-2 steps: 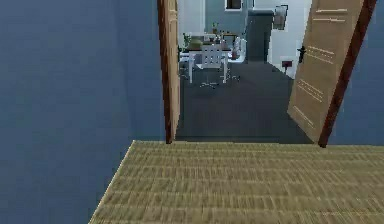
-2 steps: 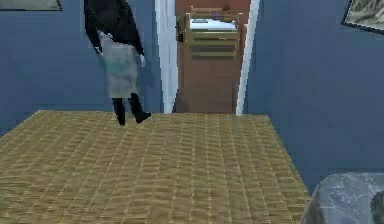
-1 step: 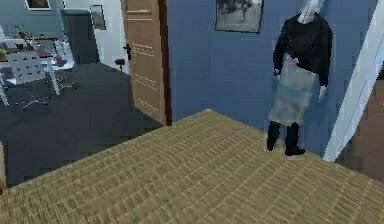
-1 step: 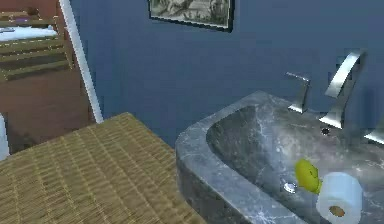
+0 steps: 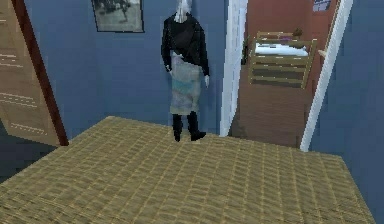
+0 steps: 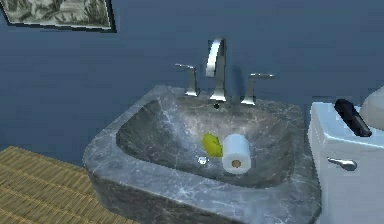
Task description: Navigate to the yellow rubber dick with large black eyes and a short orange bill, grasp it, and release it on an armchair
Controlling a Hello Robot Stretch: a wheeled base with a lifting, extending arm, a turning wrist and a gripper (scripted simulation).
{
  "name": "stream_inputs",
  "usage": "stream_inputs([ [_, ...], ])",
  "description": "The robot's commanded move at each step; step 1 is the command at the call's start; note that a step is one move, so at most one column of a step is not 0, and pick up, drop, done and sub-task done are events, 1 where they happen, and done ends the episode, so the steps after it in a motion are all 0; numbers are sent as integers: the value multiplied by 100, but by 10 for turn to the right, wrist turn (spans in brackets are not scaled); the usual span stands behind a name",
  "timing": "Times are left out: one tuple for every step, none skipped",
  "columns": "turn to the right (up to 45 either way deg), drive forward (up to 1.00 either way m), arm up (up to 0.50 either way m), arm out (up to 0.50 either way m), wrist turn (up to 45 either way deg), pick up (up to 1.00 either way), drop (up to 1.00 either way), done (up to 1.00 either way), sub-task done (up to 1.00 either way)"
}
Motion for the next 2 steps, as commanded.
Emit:
stream_inputs([
  [0, 0, 50, 0, 0, 0, 0, 0, 0],
  [0, 0, 38, 0, 0, 0, 0, 0, 0],
])
